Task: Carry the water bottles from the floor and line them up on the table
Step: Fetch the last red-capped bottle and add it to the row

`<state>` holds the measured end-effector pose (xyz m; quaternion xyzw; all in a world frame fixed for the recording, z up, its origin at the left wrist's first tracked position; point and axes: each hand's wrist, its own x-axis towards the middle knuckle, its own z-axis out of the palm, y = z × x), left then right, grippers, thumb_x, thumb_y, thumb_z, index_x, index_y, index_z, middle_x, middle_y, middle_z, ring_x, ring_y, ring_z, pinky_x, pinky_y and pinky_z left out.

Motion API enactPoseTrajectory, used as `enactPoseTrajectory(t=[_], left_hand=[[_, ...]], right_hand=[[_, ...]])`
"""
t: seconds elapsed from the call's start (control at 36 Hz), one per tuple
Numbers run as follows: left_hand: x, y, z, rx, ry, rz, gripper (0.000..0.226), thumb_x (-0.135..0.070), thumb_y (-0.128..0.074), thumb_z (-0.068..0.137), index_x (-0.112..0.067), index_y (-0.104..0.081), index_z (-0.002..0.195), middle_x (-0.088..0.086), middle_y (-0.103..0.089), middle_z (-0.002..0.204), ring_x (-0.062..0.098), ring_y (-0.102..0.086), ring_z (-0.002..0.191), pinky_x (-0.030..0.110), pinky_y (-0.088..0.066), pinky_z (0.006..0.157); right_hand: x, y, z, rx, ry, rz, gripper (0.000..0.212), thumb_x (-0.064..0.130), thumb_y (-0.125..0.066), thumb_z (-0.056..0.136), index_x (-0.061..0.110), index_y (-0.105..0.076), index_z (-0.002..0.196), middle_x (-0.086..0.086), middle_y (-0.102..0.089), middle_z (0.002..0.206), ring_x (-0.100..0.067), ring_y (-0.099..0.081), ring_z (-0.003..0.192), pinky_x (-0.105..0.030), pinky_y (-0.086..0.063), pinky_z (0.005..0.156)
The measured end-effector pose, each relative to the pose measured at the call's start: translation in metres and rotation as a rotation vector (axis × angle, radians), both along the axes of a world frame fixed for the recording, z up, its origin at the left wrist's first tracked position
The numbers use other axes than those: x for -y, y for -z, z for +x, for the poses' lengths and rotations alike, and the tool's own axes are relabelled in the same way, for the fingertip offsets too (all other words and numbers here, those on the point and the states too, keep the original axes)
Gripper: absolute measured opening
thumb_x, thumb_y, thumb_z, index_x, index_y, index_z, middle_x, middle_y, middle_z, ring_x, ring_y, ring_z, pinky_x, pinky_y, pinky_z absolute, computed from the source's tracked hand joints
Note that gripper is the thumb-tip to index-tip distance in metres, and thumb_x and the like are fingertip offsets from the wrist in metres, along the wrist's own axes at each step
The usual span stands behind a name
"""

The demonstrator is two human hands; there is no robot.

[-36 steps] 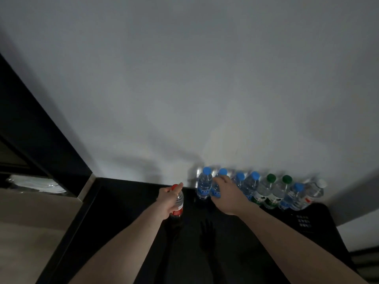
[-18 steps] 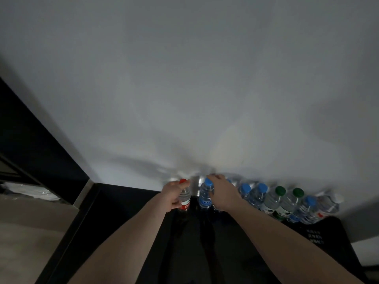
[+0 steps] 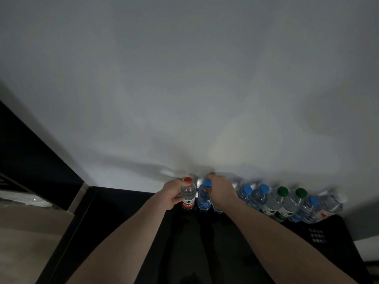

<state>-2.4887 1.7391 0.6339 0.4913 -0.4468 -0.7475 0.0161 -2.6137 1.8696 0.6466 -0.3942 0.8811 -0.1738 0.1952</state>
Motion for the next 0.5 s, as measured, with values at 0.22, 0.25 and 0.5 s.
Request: enactPoseTrajectory(t=[0.22, 0.25, 0.5], left_hand=[[0.0, 0.004, -0.004, -0.057, 0.008, 0.014, 0.033, -0.011, -0.076, 0.084, -0.01, -0.066, 0.116, 0.011, -0.071, 0.114, 0.027, -0.066, 0.108, 0.041, -0.049, 0.105], [0.0, 0.004, -0.004, -0.063, 0.005, 0.011, 0.033, -0.011, -0.075, 0.084, -0.01, -0.066, 0.116, 0.012, -0.071, 0.114, 0.027, -0.066, 0.109, 0.04, -0.05, 0.104], [-0.002, 0.007, -0.004, -0.021, 0.004, -0.092, 0.032, -0.025, -0.077, 0.082, -0.015, -0.067, 0.111, 0.007, -0.067, 0.117, 0.027, -0.061, 0.112, 0.041, -0.054, 0.089]], right_hand=[[0.001, -0.001, 0.005, 0.033, 0.022, -0.021, 0.023, 0.0, -0.053, 0.09, 0.017, -0.062, 0.102, -0.009, -0.065, 0.098, -0.026, -0.065, 0.089, -0.042, -0.056, 0.079], [0.0, -0.002, 0.006, 0.041, 0.026, -0.025, 0.023, 0.001, -0.054, 0.09, 0.017, -0.063, 0.103, -0.01, -0.065, 0.099, -0.027, -0.065, 0.09, -0.043, -0.056, 0.08], [-0.023, -0.02, -0.008, -0.101, 0.01, -0.134, 0.043, 0.023, -0.065, 0.089, 0.028, -0.057, 0.131, 0.006, -0.06, 0.131, -0.018, -0.064, 0.102, -0.037, -0.054, 0.089]])
